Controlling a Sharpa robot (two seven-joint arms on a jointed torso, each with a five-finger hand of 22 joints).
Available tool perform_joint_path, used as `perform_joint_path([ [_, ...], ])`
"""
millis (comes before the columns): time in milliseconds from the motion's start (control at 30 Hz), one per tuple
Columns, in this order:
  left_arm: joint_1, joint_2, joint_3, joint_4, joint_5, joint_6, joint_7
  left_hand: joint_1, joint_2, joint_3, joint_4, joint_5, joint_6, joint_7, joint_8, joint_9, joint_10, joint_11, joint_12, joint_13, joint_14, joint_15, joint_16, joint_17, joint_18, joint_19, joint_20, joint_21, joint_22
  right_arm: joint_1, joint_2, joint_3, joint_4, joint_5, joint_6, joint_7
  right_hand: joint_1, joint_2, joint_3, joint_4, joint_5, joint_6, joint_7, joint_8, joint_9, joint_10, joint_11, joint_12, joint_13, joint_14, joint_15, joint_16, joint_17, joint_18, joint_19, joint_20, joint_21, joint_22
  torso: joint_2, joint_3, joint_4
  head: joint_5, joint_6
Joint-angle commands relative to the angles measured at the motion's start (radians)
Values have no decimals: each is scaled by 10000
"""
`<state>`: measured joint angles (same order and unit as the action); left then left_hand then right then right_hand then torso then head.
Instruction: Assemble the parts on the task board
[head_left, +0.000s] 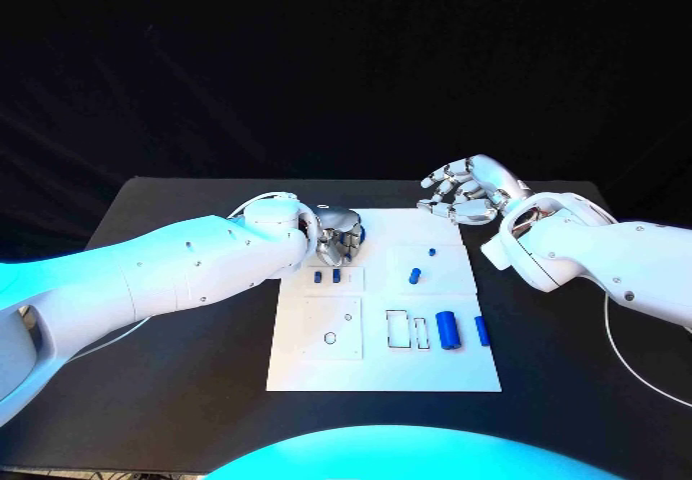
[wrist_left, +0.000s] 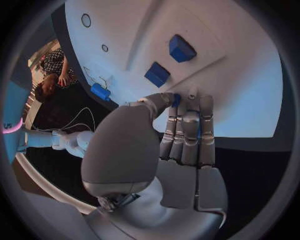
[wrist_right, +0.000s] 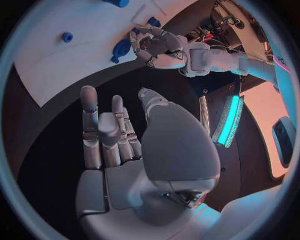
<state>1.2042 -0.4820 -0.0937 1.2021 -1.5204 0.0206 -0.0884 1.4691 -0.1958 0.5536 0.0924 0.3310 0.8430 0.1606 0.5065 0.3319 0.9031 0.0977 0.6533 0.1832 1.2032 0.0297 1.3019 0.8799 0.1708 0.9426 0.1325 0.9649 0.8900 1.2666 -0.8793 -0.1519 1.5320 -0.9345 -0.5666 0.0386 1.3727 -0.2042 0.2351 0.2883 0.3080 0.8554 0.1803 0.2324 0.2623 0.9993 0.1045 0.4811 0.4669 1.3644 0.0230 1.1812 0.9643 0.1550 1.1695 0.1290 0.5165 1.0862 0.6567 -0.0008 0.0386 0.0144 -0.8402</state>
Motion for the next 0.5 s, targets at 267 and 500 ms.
perform_joint_path([
  [267, -45, -258, 8, 201, 102, -935, 278, -167, 45, -19, -104, -36, 232, 9, -135, -51, 264, -27, -97, -38, 537, -23, 459, 675, 3, 527, -80, 627, 593, -24, 24, 1, -4, -20, 35, 161, -29, -80, 64, -21, 32, -7, 43, 36, 14, 85, -7, -46, -8, -70, 26, -33, -8, 196, -42, -9, -59, -9, 4, -11, -16, 4, 69],
  [500, -43, -698, 224, 745, 366, -1379, 446, -195, 32, -7, -110, -36, 272, 7, -158, -58, 325, -36, -143, -49, 589, -30, 505, 709, -11, 601, -82, 701, 665, -37, 13, 1, 7, -15, 32, 172, -35, -76, 66, -19, 33, -3, 42, 46, 16, 97, -8, -56, -28, -87, 26, -64, -54, 203, -56, -9, -103, -29, -3, 9, 6, -42, 41],
])
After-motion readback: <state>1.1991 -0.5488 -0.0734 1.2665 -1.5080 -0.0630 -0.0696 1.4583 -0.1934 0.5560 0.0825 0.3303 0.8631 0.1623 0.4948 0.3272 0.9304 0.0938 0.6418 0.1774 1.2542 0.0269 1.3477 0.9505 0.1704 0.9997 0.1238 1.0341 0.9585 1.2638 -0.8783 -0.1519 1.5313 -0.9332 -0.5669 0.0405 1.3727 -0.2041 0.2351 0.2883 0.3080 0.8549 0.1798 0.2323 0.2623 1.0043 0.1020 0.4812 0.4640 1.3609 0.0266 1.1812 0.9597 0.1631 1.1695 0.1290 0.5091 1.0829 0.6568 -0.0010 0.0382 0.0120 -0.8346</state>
